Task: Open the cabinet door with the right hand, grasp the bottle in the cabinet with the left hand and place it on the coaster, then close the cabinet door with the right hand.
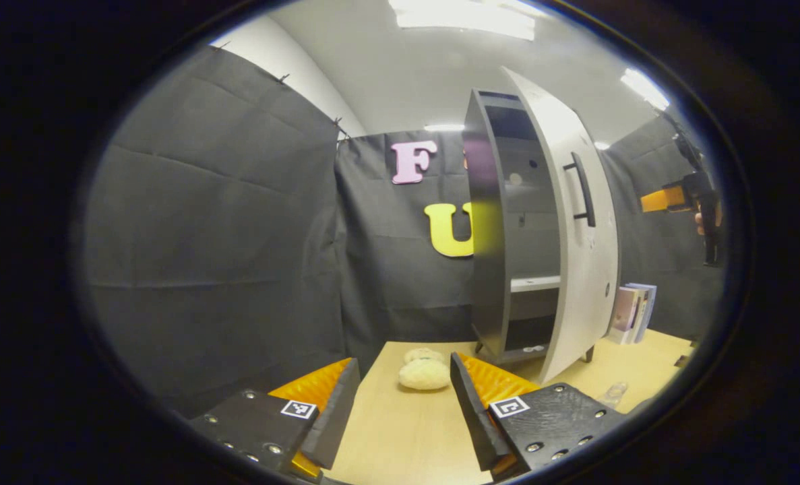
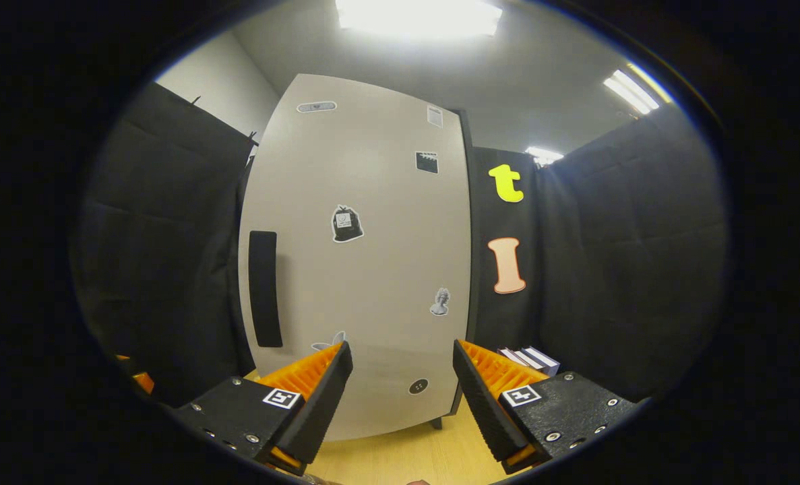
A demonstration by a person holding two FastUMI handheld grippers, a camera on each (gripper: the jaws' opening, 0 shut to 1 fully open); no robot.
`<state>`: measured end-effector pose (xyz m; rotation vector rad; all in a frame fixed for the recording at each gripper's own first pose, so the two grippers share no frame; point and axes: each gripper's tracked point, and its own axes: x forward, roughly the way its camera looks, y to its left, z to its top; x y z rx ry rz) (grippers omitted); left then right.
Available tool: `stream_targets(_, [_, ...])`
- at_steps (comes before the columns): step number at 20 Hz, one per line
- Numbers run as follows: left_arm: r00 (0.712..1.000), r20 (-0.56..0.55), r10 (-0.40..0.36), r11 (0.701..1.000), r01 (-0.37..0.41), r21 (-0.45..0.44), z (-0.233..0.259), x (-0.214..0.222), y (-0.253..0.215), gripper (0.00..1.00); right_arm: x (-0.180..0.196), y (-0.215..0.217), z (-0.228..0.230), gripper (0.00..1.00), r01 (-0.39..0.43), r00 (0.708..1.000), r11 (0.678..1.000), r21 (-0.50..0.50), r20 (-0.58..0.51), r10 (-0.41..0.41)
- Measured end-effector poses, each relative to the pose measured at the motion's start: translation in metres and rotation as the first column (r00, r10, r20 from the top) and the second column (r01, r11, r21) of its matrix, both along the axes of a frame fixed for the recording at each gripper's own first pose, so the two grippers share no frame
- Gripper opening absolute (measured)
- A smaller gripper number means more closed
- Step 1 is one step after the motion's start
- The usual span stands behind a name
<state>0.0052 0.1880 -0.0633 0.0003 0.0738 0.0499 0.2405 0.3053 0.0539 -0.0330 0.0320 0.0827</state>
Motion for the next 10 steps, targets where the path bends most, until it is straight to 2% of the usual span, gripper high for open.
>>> stream_targets(1, [1.000,0.003,-0.010,1.000,0.010,0.000,0.003,0.004,-0.012,0.73,-0.002,-0.008,0.000,0.93,-0.002,1.000,1.000,0.002,0.003,0.002])
stream_targets(7, [0.997,0.017,-0.074,0.997,0.074,-0.017,0.030,0.012,-0.090,0.74,-0.016,-0.061,-0.005,0.93,-0.017,1.000,1.000,0.018,0.005,0.017])
stream_targets(8, [0.997,0.023,-0.080,0.997,0.080,-0.016,0.035,0.014,-0.099,0.78,-0.015,-0.071,-0.007,0.93,-0.018,1.000,1.000,0.018,0.004,0.018])
stream_targets(10, [0.995,0.036,-0.088,0.996,0.088,-0.003,0.046,0.016,-0.119,0.74,-0.016,-0.086,-0.011,0.93,-0.021,1.000,1.000,0.022,0.002,0.021])
